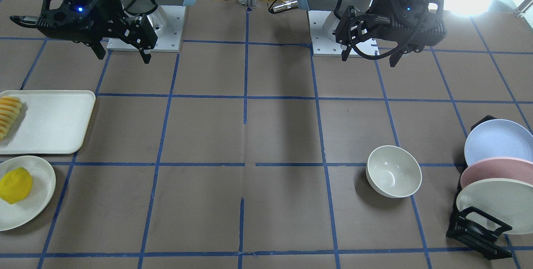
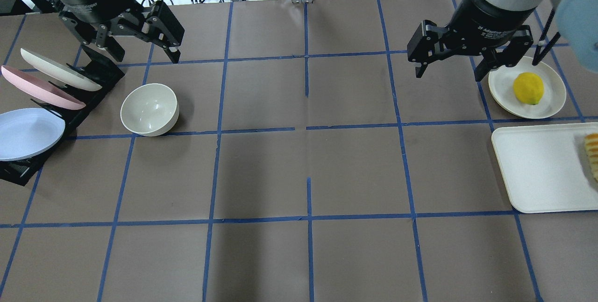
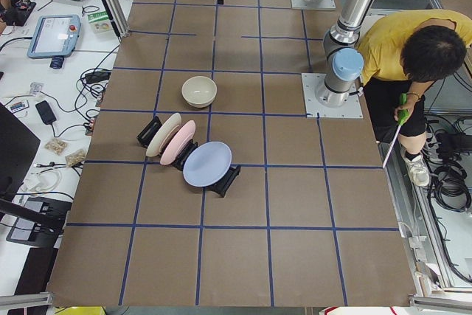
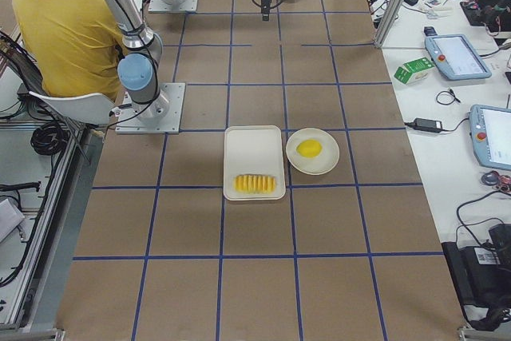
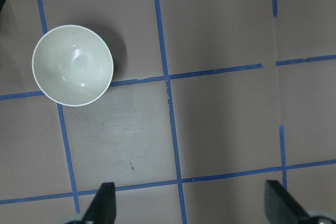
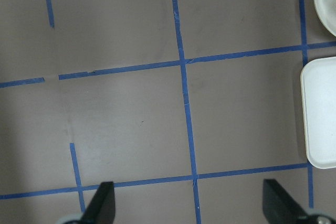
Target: Place bowl and put lemon in it
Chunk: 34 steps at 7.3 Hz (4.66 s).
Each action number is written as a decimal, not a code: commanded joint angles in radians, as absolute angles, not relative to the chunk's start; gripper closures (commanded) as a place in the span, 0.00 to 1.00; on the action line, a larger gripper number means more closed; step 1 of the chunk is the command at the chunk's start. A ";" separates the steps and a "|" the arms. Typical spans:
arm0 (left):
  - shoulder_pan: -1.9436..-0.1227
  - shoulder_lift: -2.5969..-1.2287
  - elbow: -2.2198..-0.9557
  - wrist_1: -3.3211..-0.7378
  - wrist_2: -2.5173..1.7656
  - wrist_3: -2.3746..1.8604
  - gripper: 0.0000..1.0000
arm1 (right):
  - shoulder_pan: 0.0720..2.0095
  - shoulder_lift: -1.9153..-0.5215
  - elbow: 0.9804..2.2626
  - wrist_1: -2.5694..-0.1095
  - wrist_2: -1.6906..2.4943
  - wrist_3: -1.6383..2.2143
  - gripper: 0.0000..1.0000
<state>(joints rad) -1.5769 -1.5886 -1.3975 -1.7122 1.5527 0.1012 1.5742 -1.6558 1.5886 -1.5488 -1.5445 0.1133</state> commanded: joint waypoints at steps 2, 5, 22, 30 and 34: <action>-1.577 -1.586 -1.404 -1.713 1.560 0.103 0.00 | 1.577 -1.661 1.600 -1.545 -1.543 0.114 0.00; -1.556 -1.626 -1.480 -1.589 1.552 0.117 0.00 | 1.525 -1.625 1.655 -1.558 -1.565 0.112 0.00; -1.170 -2.003 -1.759 -1.009 1.500 0.482 0.72 | 1.069 -1.013 1.641 -2.247 -1.646 -0.597 0.08; -1.337 -1.886 -1.752 -1.166 1.452 0.245 1.00 | 1.173 -1.285 1.609 -1.824 -1.631 -0.410 1.00; -1.708 -1.940 -1.758 -0.946 1.430 -0.292 1.00 | 1.322 -1.374 1.611 -1.746 -1.601 -0.284 1.00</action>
<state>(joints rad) -1.6243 -1.9042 -1.7536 -1.0461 1.4336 -0.1307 1.2816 -1.3564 1.6104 -1.7577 -1.6047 -0.3131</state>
